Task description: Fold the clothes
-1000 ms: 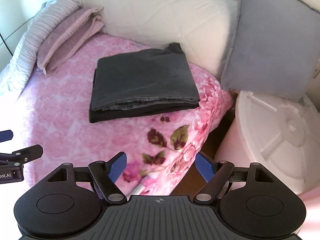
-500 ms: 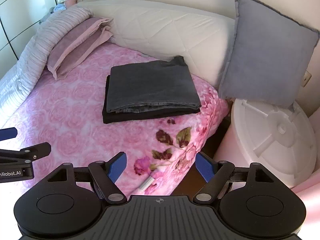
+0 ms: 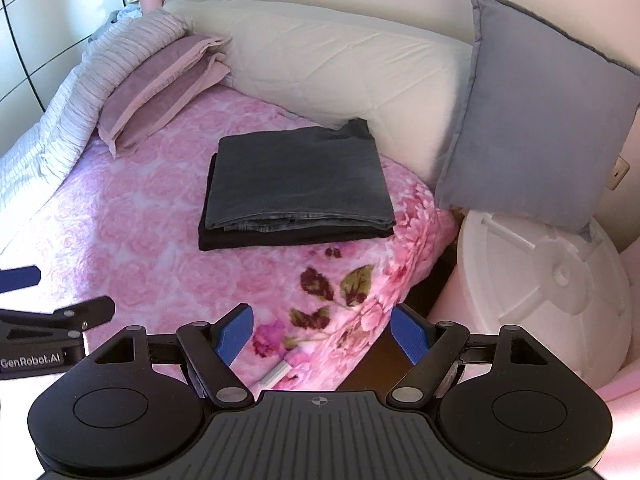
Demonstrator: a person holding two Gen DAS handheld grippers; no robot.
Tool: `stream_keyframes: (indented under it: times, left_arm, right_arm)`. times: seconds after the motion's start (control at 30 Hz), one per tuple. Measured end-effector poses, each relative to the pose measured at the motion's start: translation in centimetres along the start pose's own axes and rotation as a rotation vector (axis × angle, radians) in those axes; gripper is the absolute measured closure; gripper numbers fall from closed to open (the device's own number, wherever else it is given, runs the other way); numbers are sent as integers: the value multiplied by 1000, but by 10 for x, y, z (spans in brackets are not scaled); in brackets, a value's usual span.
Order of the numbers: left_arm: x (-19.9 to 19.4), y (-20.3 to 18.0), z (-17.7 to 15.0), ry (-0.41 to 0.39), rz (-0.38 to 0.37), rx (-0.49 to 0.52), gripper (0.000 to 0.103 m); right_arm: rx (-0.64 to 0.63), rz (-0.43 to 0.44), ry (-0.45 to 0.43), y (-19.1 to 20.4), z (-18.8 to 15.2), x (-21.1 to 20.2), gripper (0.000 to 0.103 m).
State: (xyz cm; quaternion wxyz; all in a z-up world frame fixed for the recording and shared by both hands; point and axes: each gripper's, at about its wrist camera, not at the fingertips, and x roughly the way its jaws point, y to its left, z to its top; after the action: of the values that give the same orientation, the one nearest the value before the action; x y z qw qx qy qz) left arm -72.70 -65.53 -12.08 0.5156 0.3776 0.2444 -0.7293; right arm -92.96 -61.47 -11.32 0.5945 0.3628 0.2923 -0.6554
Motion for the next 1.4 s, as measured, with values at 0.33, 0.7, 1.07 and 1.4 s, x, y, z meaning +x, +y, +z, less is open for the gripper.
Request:
stream_keyframes:
  times: [0.33,0.7,1.07,1.4]
  left_arm:
    - [3,-13,-1,3,40,-35,6]
    - [9,-14,1,11,57,-67,6]
    - [16,-20,3,23,62,-71,6]
    - [19,-30,7,-2,85,-95,6]
  right_arm:
    - [-7,25,12,-11,-3,2,24]
    - [-39,32,19,-8,-1,5,24]
    - [-57,35,24,-9,1,8,24]
    - [-58,38,21,-18,3,7,24]
